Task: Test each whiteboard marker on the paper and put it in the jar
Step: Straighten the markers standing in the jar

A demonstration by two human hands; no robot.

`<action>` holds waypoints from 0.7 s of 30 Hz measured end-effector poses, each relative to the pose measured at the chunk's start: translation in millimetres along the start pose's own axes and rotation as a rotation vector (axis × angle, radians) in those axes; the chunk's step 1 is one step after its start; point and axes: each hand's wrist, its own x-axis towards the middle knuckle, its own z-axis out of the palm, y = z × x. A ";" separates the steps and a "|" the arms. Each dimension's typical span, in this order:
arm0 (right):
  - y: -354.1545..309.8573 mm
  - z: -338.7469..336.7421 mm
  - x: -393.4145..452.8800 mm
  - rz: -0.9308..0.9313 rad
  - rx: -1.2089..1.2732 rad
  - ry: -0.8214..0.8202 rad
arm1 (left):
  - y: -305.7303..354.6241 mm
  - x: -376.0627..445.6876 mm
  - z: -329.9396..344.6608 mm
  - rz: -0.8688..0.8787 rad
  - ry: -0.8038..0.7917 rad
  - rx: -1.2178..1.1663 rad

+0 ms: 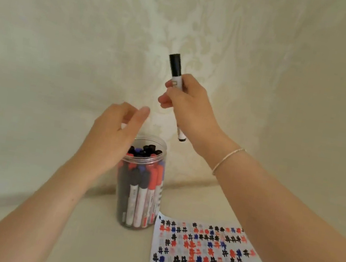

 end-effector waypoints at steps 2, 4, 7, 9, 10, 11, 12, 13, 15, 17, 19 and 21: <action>2.1 6.0 5.3 0.001 0.053 0.003 | -19.5 -9.5 6.8 -0.033 -0.102 0.128; 9.0 13.1 3.4 -0.003 0.037 0.018 | -23.5 -16.7 11.9 -0.123 -0.193 0.036; 26.5 18.9 -5.9 -0.022 -0.090 0.058 | -17.9 -22.3 9.4 -0.206 -0.305 -0.106; 36.6 17.5 -15.6 -0.044 -0.112 0.065 | -15.7 -28.0 3.5 -0.164 -0.385 -0.113; 40.1 16.1 -20.7 -0.067 -0.106 0.064 | -13.9 -31.8 -0.1 -0.136 -0.420 -0.089; 41.8 14.7 -26.1 -0.097 -0.092 0.065 | -12.5 -35.4 -3.7 -0.110 -0.447 -0.054; 43.1 13.2 -30.9 -0.128 -0.074 0.065 | -10.9 -39.0 -7.0 -0.086 -0.466 -0.021; 43.5 11.7 -35.5 -0.157 -0.052 0.063 | -8.7 -41.8 -10.1 -0.065 -0.480 0.008; 42.8 8.9 -44.1 -0.217 -0.033 0.042 | -4.1 -44.4 -14.6 -0.038 -0.505 0.072; 41.7 6.3 -52.5 -0.288 -0.037 0.012 | -0.2 -44.7 -17.7 -0.017 -0.537 0.137; 41.7 3.1 -59.8 -0.351 -0.052 0.008 | 3.9 -45.1 -19.4 0.015 -0.553 0.194; 42.8 -1.3 -65.4 -0.406 -0.069 0.024 | 6.6 -45.6 -18.6 0.052 -0.539 0.245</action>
